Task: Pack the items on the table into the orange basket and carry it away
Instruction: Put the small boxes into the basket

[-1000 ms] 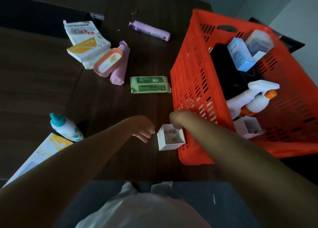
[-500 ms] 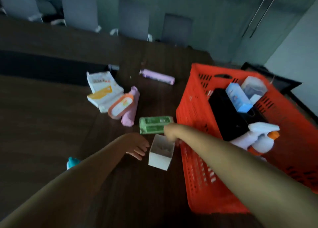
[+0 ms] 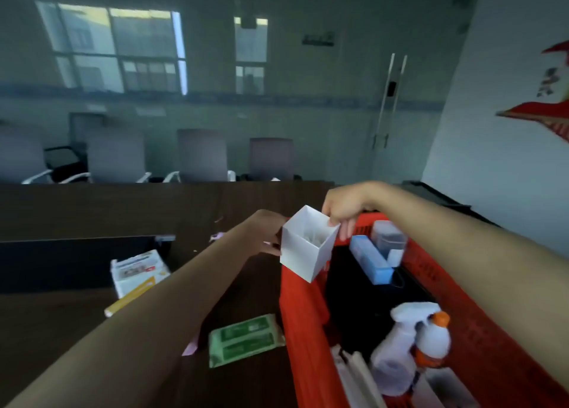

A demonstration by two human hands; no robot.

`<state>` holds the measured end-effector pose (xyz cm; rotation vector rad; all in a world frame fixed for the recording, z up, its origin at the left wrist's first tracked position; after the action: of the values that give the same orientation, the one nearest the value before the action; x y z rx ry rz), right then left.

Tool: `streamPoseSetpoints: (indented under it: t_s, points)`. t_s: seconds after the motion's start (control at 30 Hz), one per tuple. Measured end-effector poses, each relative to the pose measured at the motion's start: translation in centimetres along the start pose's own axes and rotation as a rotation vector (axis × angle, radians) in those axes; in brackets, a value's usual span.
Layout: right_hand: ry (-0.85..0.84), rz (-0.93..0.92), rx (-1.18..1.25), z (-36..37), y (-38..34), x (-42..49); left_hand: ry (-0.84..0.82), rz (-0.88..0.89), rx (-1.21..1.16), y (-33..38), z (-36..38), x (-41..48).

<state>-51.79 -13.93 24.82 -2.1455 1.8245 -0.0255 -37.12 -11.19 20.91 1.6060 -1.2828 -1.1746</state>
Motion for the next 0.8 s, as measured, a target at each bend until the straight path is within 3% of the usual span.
streamPoseSetpoints:
  t_s: [0.1,0.23,0.4,0.53,0.6,0.67,0.8]
  points:
    - [-0.064,0.095,0.016,0.2,6.0,-2.9,-0.154,0.076,0.093,1.3,6.6,-0.3]
    - [-0.185,0.204,0.002,4.1,14.3,-7.0,-0.466,-0.013,0.24,-1.8,16.0,-2.2]
    - [-0.281,0.134,-0.062,11.4,18.1,-10.0,-0.714,-0.002,0.584,-7.5,22.1,-3.3]
    - [-0.297,0.092,-0.286,17.8,20.4,-10.3,-0.784,0.067,0.889,-11.3,24.9,-3.4]
    - [-0.226,0.109,-0.293,19.4,21.3,-10.1,-0.763,0.105,0.914,-11.6,25.0,-2.9]
    - [-0.161,-0.002,-0.321,20.1,21.1,-9.9,-0.746,0.092,0.884,-12.2,25.5,-2.3]
    - [-0.247,-0.062,-0.347,23.5,21.1,-9.0,-0.726,0.179,0.934,-12.9,25.9,-1.2]
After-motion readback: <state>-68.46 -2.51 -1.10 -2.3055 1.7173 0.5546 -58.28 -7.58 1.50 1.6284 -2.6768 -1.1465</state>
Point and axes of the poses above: each hand's wrist, its own x-axis towards the middle knuckle, its own z-axis out of the palm, y = z × x, the point moved 7 cm from there along x, towards the middle knuckle, and after that the axes turned 14 degrees about y, right-handed, at the moved point
